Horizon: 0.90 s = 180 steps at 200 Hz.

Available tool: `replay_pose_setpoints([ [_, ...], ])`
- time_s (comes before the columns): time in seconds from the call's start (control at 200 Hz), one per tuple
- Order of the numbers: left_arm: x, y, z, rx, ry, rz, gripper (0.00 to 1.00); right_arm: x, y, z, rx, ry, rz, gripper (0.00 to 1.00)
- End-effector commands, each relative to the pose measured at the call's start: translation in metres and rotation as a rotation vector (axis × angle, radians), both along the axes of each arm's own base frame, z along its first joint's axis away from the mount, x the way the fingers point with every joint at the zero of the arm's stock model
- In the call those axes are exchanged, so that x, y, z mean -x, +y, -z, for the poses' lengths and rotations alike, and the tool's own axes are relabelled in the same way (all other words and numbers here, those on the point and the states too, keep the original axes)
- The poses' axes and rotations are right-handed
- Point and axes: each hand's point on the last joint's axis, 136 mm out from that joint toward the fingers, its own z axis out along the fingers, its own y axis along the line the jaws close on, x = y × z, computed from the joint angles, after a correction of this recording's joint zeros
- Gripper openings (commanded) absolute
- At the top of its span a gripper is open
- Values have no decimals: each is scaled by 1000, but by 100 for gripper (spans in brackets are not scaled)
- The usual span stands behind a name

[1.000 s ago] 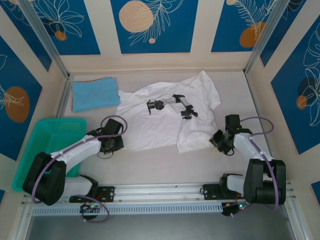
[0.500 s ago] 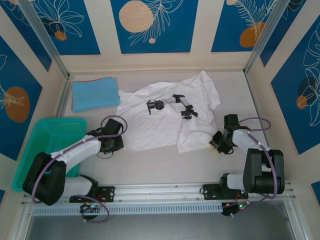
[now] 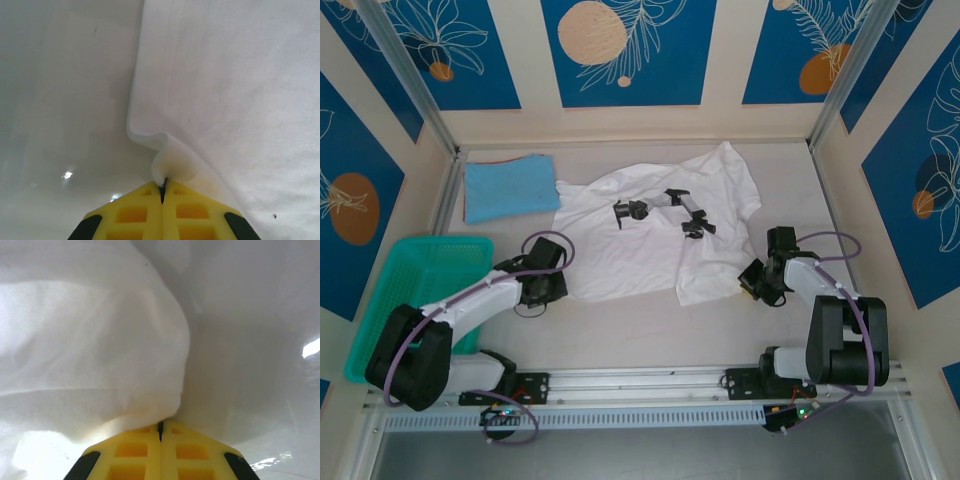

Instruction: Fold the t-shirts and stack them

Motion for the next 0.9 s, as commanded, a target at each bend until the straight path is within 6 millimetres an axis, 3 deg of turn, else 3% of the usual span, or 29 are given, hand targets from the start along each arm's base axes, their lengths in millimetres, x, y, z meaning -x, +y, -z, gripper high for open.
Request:
replay_pose_setpoints([
  [0.0, -1, 3, -3, -10, -18, 14, 2, 0, 2, -12, -5, -37, -8, 0],
  [0.155, -1, 3, -7, 0, -32, 14, 0, 6, 3, -41, 0, -119, -3, 0],
  [0.275, -1, -6, -20, 61, -54, 22, 0, 9, 9, -70, -29, -206, -14, 0],
  [0.475, -5, -22, -85, 193, -180, 60, 0, 13, 24, -125, -106, -363, -36, 0],
  [0.64, -8, -22, -132, 225, -268, 57, 0, 16, 34, -168, -163, -502, -48, 0],
  [0.77, -17, -21, -142, 212, -279, 37, 0, 10, 36, -188, -178, -570, -54, 0],
  [0.895, -36, -23, -134, 210, -232, -2, 0, -8, 34, -189, -166, -577, -49, 0],
])
